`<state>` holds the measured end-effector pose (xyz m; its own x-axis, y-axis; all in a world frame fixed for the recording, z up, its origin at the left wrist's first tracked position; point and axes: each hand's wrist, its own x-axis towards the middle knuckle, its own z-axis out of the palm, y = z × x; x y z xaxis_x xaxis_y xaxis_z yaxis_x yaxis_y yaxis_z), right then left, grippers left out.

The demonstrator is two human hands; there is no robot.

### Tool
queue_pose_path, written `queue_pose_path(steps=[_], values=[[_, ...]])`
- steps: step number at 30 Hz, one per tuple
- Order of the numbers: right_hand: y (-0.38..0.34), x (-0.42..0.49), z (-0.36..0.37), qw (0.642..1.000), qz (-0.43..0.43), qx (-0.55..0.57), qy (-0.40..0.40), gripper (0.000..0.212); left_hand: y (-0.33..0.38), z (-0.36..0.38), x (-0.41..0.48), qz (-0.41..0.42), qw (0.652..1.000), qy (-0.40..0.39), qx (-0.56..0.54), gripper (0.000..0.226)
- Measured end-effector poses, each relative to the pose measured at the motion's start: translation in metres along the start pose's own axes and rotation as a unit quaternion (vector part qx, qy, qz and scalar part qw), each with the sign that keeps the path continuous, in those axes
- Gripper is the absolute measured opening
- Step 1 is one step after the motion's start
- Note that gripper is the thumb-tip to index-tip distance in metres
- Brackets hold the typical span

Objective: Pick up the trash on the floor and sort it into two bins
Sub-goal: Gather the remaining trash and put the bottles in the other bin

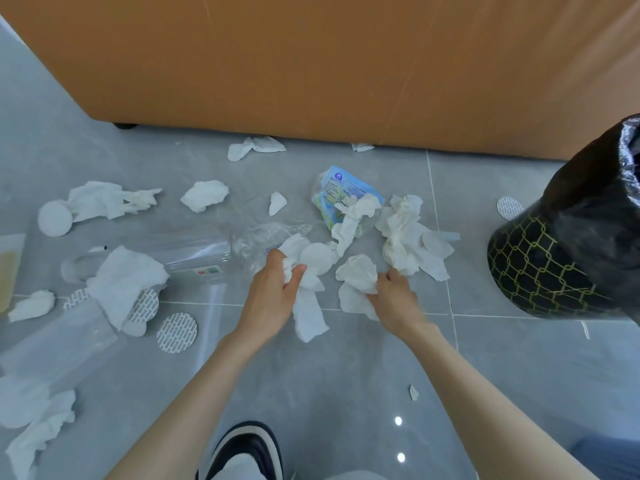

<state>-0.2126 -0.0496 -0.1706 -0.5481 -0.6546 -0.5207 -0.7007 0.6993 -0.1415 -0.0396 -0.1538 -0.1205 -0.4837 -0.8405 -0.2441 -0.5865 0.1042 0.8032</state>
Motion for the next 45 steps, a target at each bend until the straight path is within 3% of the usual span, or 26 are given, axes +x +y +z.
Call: queue_pose_path(steps=[2, 6, 10, 18, 22, 23, 25, 27, 29, 35, 37, 40, 42, 45], values=[[0.001, -0.007, -0.003, 0.999, -0.012, 0.042, -0.021, 0.028, 0.008, -0.003, 0.002, -0.006, 1.000, 0.003, -0.009, 0.017], [0.008, -0.042, -0.041, 0.969, -0.001, 0.248, -0.008, 0.027, 0.040, -0.016, 0.007, -0.007, 0.999, 0.002, -0.032, 0.015], [0.022, -0.086, -0.089, 0.950, -0.029, 0.307, 0.041, 0.029, 0.101, -0.034, 0.011, 0.020, 0.999, -0.033, -0.031, 0.017], [0.066, -0.167, -0.188, 0.910, 0.030, 0.385, 0.148, 0.031, 0.297, -0.060, -0.020, 0.108, 0.959, -0.262, -0.005, 0.006], [0.098, -0.211, -0.219, 0.884, 0.064, 0.417, 0.199, 0.003, 0.363, -0.049, -0.052, 0.126, 0.921, -0.368, 0.014, 0.025], [0.108, -0.223, -0.224, 0.876, 0.080, 0.422, 0.221, 0.011, 0.373, -0.043, -0.062, 0.134, 0.909, -0.392, 0.042, 0.029], [0.129, -0.249, -0.230, 0.867, 0.115, 0.415, 0.250, 0.017, 0.387, -0.029, -0.083, 0.145, 0.886, -0.436, 0.068, 0.040], [0.151, -0.273, -0.229, 0.860, 0.144, 0.412, 0.263, 0.005, 0.391, -0.008, -0.105, 0.151, 0.867, -0.473, 0.026, 0.045], [0.176, -0.302, -0.219, 0.849, 0.195, 0.408, 0.272, 0.014, 0.390, 0.021, -0.130, 0.157, 0.850, -0.502, -0.026, 0.041], [0.227, -0.365, -0.172, 0.815, 0.319, 0.362, 0.321, 0.009, 0.368, 0.090, -0.182, 0.140, 0.848, -0.503, -0.088, 0.016], [0.239, -0.379, -0.160, 0.801, 0.374, 0.300, 0.358, 0.017, 0.364, 0.111, -0.190, 0.171, 0.842, -0.507, -0.065, 0.009], [0.249, -0.395, -0.142, 0.783, 0.424, 0.236, 0.390, 0.034, 0.356, 0.138, -0.204, 0.229, 0.829, -0.508, -0.048, 0.015], [0.248, -0.398, -0.130, 0.803, 0.399, 0.213, 0.388, 0.041, 0.352, 0.149, -0.210, 0.244, 0.837, -0.487, -0.051, 0.018], [0.244, -0.398, -0.112, 0.873, 0.385, 0.119, 0.276, 0.058, 0.347, 0.168, -0.216, 0.204, 0.848, -0.482, -0.084, 0.011]])
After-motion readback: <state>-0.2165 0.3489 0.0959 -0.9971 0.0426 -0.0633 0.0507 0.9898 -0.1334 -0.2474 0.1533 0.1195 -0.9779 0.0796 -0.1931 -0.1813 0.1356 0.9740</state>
